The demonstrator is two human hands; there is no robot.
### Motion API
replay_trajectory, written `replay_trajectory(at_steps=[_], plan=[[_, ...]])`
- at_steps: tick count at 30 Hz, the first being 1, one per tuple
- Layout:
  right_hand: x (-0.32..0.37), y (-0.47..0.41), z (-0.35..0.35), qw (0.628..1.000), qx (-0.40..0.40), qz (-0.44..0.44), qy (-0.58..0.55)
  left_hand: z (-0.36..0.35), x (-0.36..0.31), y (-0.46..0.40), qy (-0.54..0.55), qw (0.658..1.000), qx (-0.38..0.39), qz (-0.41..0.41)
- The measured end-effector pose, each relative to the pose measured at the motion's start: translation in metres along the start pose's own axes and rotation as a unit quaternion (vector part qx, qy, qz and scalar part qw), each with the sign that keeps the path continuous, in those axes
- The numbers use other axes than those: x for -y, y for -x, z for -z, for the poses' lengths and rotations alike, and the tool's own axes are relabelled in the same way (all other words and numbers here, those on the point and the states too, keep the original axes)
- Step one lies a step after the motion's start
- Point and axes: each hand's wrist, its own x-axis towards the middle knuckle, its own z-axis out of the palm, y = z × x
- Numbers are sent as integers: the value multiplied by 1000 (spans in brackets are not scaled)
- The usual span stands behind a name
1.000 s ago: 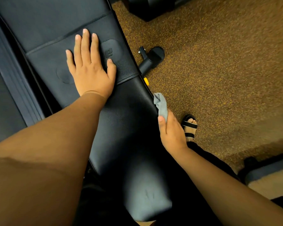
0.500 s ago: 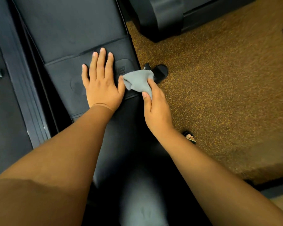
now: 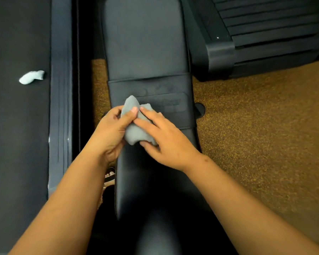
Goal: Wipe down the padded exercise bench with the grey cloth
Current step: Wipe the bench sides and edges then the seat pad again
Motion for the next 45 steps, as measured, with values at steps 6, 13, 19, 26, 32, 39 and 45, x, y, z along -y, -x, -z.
replay_trajectory(at_steps=[6,13,19,26,32,39,45], plan=[[-8,-39,-11,995,-76,1,58,56,17,-5,11,984,-175,-35],[-53,-110,-15,938,-94,-151,297,53,57,-43,-236,895,-373,-56],[-64,-111,-18,921,-86,-197,326,25,56,-36,-414,827,-358,-125],[-72,-121,2,932,-142,-189,274,11,50,-68,-437,838,-322,-53],[-99,-158,29,899,-161,-267,309,15,-25,-137,-377,868,-312,-81],[-98,-157,27,901,-181,-270,287,14,-23,-140,-365,870,-297,-148],[-98,-156,27,902,-183,-269,283,11,-20,-126,-351,885,-297,-76]])
